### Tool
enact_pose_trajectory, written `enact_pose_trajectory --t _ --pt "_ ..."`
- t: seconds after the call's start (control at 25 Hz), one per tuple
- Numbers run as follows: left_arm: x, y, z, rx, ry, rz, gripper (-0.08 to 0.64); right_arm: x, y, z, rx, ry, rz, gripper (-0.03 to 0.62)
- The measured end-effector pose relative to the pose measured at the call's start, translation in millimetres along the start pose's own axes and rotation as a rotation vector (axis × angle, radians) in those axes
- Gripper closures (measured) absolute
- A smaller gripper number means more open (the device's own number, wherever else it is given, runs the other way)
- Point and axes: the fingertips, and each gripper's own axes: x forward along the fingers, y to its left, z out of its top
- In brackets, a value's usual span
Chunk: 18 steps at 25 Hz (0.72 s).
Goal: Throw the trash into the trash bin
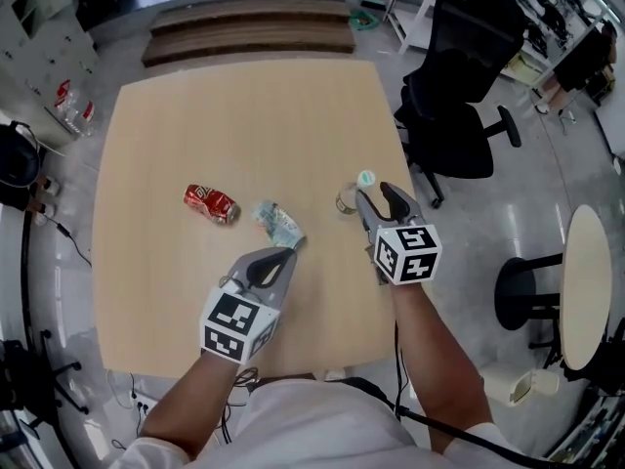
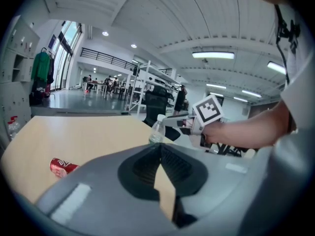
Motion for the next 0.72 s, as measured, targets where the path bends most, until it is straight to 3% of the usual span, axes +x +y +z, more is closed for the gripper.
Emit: enact_pose_trajectory --t 0.52,0.72 --pt "6.8 0.2 -14.1 -0.012 0.042 -0.045 0.552 28.2 -1.2 -1.2 -0.034 0.015 -0.017 0.383" --pt "7.5 -3.3 -14.2 -0.004 0.046 -0.061 0.552 25.7 0.1 0.4 -0.035 0.014 -0.014 0.430"
